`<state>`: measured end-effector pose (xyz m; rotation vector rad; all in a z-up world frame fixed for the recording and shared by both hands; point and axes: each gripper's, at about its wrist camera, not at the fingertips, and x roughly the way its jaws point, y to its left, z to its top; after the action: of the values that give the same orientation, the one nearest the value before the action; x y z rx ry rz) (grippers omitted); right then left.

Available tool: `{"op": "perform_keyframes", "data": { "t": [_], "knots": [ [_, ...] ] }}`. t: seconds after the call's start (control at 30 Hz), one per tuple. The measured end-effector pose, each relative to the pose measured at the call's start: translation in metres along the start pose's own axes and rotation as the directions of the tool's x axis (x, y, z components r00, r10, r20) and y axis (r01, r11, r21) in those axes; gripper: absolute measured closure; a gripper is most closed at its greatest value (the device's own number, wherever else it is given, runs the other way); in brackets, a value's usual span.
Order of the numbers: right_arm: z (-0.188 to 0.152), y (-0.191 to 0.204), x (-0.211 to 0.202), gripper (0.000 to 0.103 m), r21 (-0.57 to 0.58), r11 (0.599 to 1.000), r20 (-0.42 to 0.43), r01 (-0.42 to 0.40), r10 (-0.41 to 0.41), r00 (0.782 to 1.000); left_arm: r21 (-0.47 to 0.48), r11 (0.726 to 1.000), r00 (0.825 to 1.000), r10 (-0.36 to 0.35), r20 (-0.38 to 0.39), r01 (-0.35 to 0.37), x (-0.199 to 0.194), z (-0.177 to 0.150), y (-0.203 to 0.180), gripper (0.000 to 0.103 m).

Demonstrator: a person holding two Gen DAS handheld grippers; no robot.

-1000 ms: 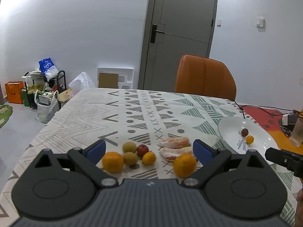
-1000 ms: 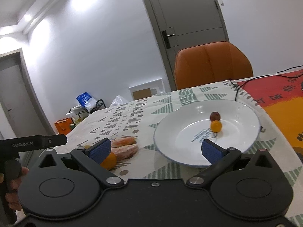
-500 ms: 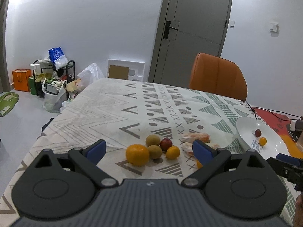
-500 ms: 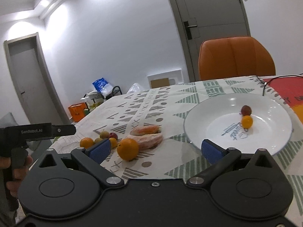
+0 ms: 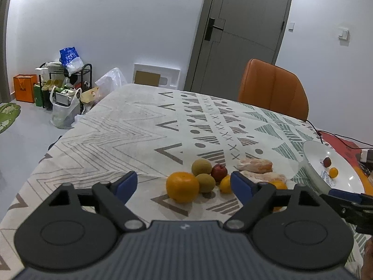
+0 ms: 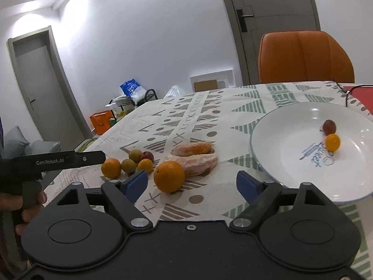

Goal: Organize fruits
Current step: 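Move both open tools back toward the fruit cluster, then close the left tool on a large orange while the right tool grasps another large orange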

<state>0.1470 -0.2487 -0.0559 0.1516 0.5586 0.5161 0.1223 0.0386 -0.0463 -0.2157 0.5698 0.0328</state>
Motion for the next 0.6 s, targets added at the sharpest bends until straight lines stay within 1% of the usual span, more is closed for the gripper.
{"op": "perform_keyframes", "data": {
  "t": [0.23,0.43,0.53,0.57,0.6],
  "knots": [
    [0.002,0.008,0.015,0.023,-0.016,1.0,-0.032,-0.004,0.004,0.999,-0.006,1.0,1.0,-0.026,-0.016,0.026,0.01,-0.001,0.005,0.024],
    [0.005,0.014,0.026,0.023,-0.029,1.0,-0.055,0.001,-0.002,0.999,-0.022,0.999,0.998,-0.041,-0.04,0.041,0.023,-0.004,0.011,0.033],
    [0.007,0.016,0.03,0.023,-0.033,0.999,-0.065,0.001,-0.003,0.998,-0.038,0.998,0.997,-0.056,-0.059,0.054,0.03,-0.006,0.014,0.045],
    [0.007,0.017,0.032,0.023,-0.034,0.999,-0.068,0.0,-0.003,0.998,-0.041,0.997,0.996,-0.063,-0.063,0.06,0.032,-0.006,0.015,0.055],
    [0.007,0.018,0.034,0.023,-0.037,0.999,-0.072,-0.001,-0.002,0.997,-0.043,0.997,0.995,-0.069,-0.069,0.066,0.032,-0.006,0.015,0.067]
  ]
}}
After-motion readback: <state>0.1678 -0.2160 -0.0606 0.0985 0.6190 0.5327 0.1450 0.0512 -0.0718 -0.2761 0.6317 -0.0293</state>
